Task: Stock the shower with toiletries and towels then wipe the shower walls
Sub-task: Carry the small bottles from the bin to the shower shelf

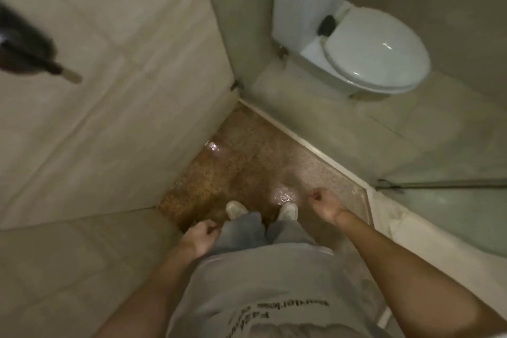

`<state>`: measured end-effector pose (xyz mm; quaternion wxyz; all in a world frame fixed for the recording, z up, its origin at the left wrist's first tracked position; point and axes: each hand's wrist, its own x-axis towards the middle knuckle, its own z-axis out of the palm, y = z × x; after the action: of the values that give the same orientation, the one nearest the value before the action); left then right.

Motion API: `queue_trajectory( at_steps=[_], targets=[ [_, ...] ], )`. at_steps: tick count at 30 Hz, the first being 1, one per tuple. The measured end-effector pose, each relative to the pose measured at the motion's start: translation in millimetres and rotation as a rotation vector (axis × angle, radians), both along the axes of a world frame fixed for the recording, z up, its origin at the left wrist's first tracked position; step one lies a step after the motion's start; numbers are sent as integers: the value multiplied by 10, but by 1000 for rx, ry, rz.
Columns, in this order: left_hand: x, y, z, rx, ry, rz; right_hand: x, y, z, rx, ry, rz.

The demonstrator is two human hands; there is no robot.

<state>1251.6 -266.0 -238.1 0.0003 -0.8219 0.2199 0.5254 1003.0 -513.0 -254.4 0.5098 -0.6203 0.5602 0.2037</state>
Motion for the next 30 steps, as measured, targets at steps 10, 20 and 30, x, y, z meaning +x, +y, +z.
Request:
queue_trajectory(
  at_steps=[10, 20, 30],
  targets=[
    [-469, -1574, 168, -110, 94, -579, -1597, 585, 7, -59, 34, -875],
    [-953, -2438, -1, -84, 155, -1281, -1724, 2131, -17, 9, 145, -1501],
    [-1818, -3232, -202, -94, 17, -1608, -1179, 3223, -5, 172, 207, -1701]
  ],
)
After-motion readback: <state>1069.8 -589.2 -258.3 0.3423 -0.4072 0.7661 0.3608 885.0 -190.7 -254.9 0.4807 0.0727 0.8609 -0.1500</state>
